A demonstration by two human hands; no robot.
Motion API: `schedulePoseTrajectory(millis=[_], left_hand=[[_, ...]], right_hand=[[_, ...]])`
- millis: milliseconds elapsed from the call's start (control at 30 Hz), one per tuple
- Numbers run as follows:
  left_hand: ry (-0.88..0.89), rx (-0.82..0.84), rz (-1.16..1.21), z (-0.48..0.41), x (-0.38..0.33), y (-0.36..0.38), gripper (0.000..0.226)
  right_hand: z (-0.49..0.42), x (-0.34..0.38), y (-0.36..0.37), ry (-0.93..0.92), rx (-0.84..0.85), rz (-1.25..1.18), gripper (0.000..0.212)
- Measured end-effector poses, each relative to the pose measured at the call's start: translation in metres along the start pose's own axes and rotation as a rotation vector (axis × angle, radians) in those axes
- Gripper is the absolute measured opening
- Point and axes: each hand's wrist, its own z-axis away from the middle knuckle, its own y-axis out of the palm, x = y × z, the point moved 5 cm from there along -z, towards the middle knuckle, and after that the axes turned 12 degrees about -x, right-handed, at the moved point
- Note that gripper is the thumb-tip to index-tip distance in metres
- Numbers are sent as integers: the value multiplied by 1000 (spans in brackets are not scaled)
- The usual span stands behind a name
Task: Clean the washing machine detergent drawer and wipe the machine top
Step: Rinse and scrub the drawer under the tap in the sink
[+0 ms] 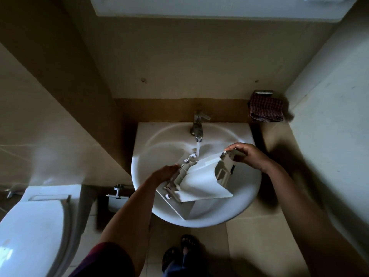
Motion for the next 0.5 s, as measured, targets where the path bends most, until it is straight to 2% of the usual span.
schedulePoseTrajectory(millis=[100,300,500], left_hand=[[44,-9,-91,-8,-9,-4,53],[96,-29,-264,-12,-24,0,47],[63,-91,-200,-13,-29,-2,40]], right_hand=[[4,-4,-4,-34,-46,19,46],[19,1,0,-49,-41,106,62],[39,25,12,-81,-232,124,50]])
